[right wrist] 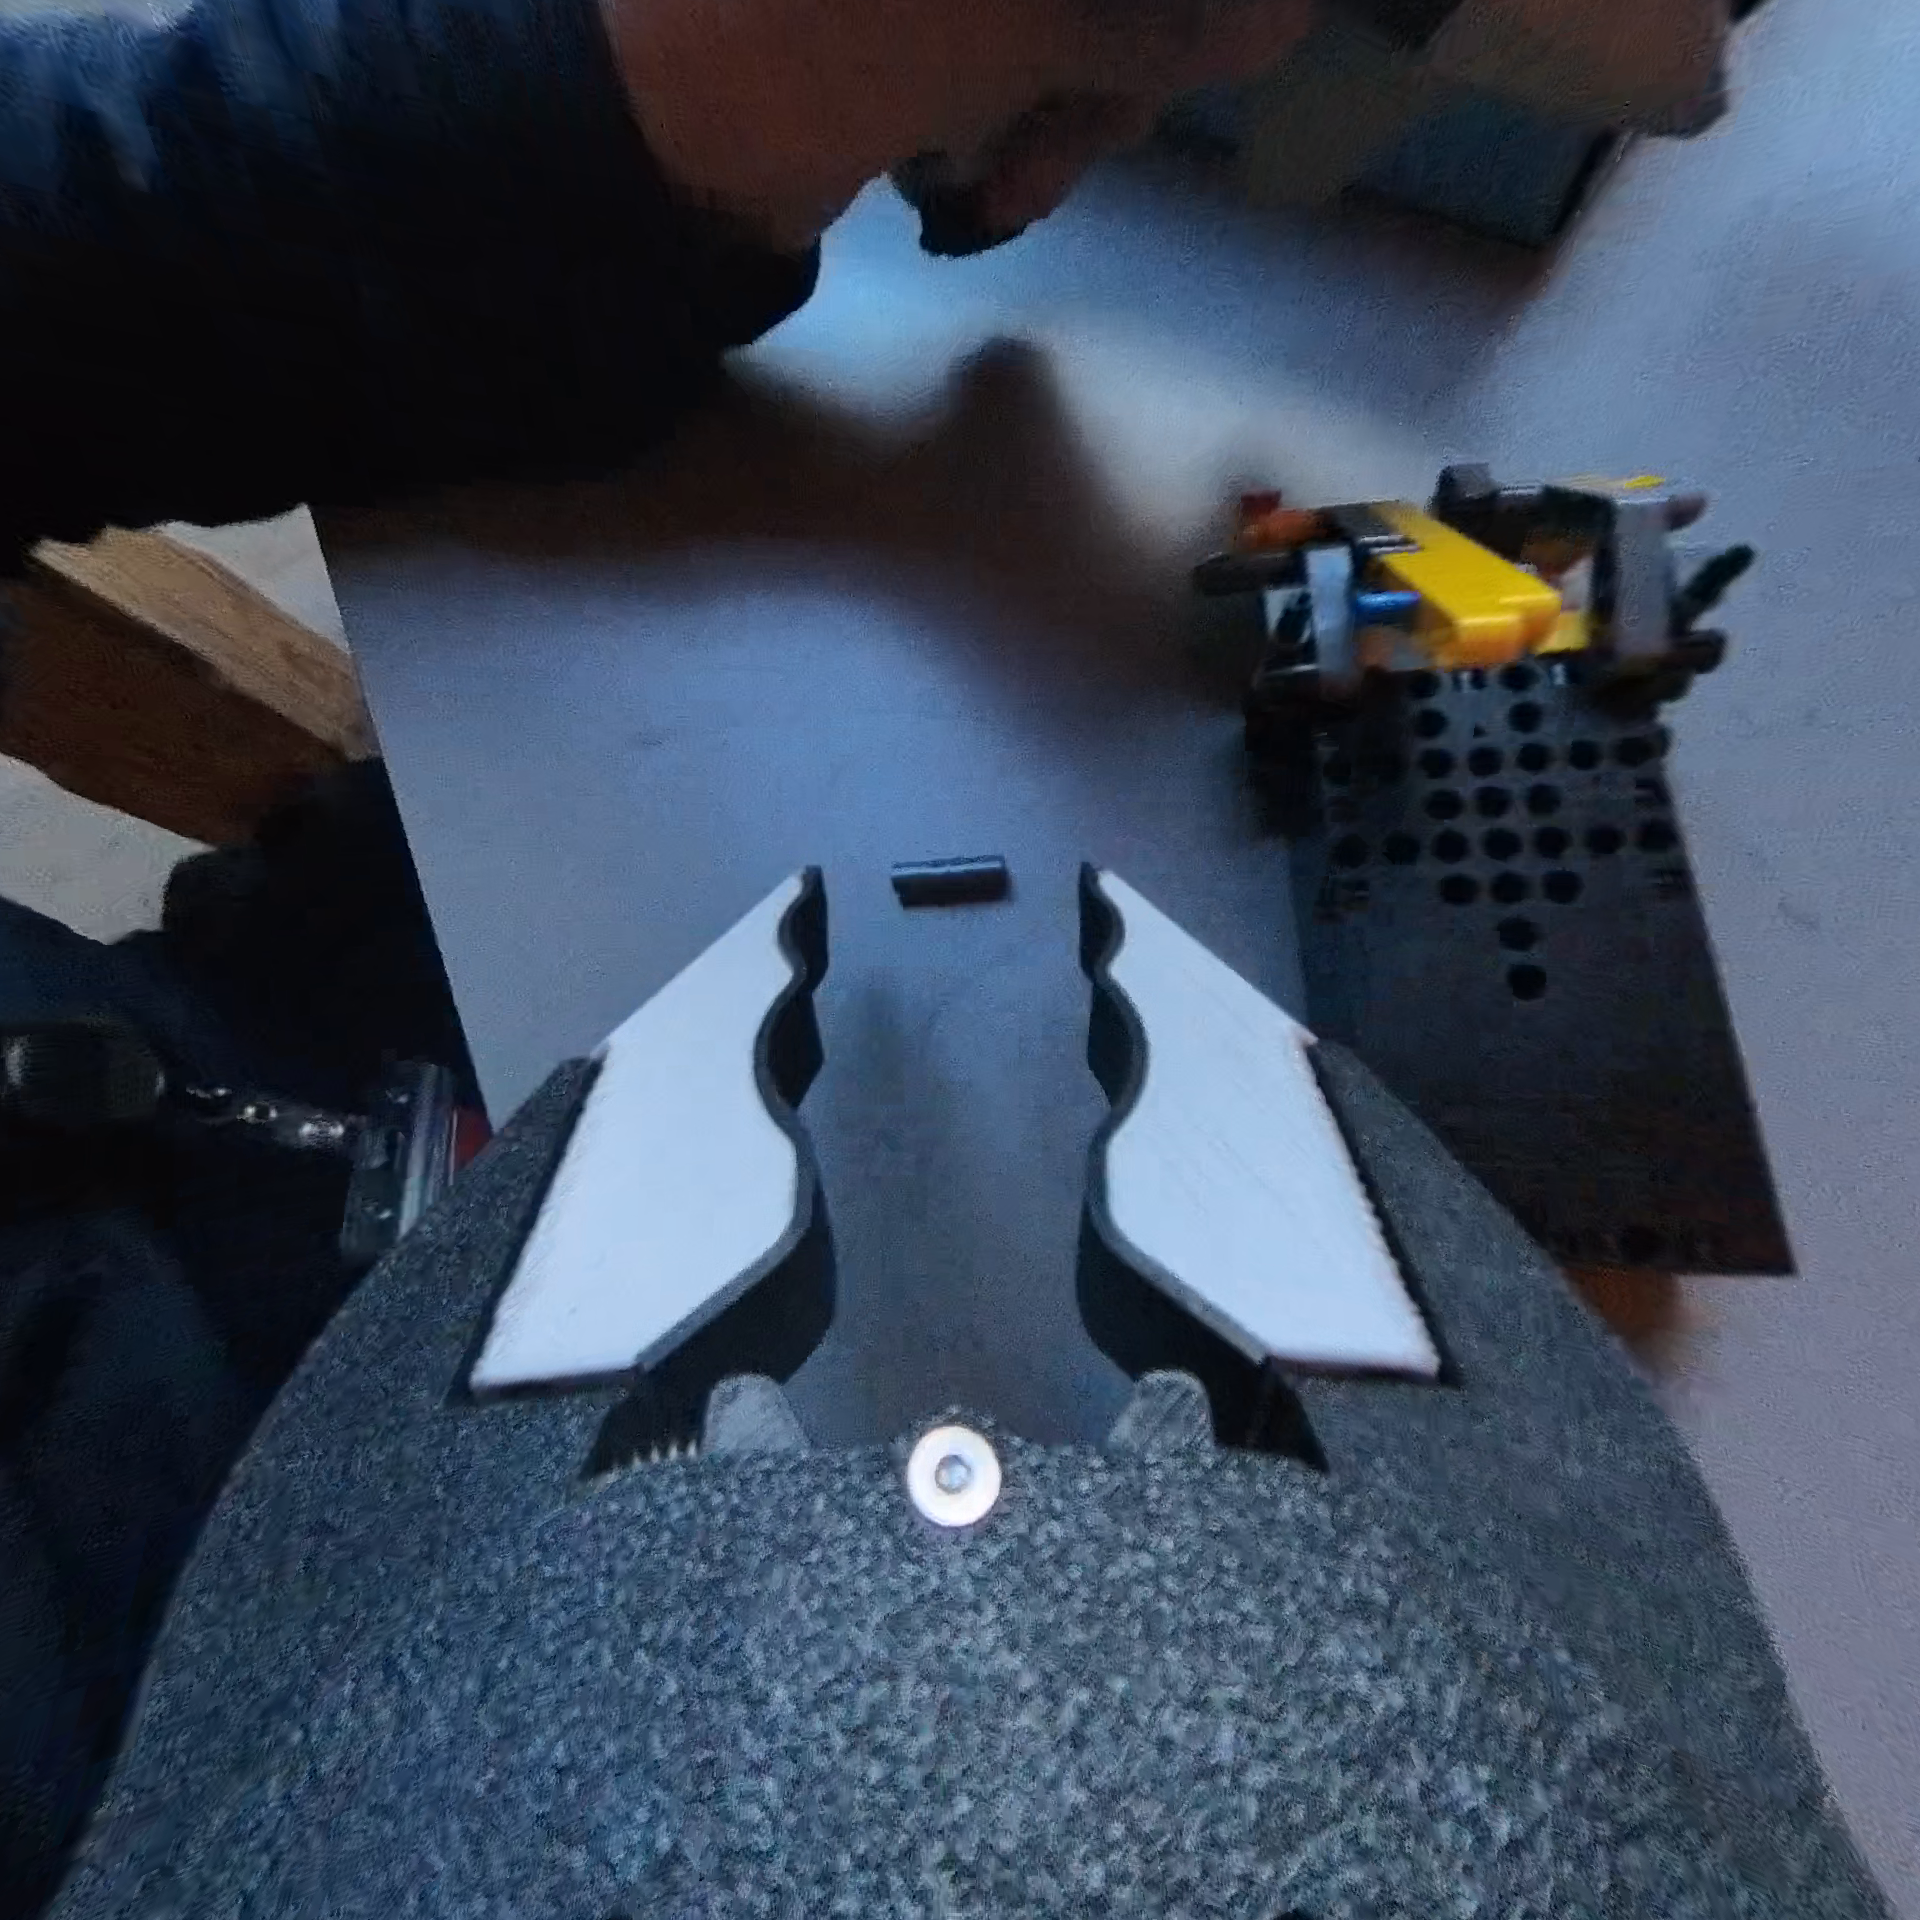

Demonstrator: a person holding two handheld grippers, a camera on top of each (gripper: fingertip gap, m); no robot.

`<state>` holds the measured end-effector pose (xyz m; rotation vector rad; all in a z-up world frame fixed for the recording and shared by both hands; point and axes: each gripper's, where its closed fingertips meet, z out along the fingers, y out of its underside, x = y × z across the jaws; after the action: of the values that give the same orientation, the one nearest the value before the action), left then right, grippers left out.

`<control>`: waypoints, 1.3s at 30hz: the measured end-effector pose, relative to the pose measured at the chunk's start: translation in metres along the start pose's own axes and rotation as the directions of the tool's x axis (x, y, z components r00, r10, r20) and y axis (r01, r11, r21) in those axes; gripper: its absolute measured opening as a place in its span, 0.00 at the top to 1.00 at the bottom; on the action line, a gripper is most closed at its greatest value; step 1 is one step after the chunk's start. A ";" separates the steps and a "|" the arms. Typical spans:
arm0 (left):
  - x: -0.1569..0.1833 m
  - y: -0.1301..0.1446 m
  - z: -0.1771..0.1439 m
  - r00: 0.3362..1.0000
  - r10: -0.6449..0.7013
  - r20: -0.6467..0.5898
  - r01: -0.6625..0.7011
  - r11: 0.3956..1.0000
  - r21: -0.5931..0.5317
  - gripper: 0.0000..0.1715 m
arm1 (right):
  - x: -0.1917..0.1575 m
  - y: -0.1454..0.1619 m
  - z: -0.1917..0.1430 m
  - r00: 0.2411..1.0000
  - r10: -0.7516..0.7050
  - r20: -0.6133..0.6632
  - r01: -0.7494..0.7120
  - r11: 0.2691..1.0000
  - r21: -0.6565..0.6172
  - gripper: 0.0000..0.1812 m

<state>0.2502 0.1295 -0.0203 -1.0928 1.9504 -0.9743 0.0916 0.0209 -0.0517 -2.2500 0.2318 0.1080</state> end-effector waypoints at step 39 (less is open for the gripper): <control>0.006 0.011 0.007 0.999 0.012 -0.043 -0.014 0.999 -0.038 0.93 | 0.261 0.013 -0.316 0.614 0.297 -0.731 -0.226 0.954 0.198 0.80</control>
<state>0.2490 0.1263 -0.0344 -1.0872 2.0154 -0.9638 0.3438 -0.2650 0.0982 -2.0308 1.0036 -0.7067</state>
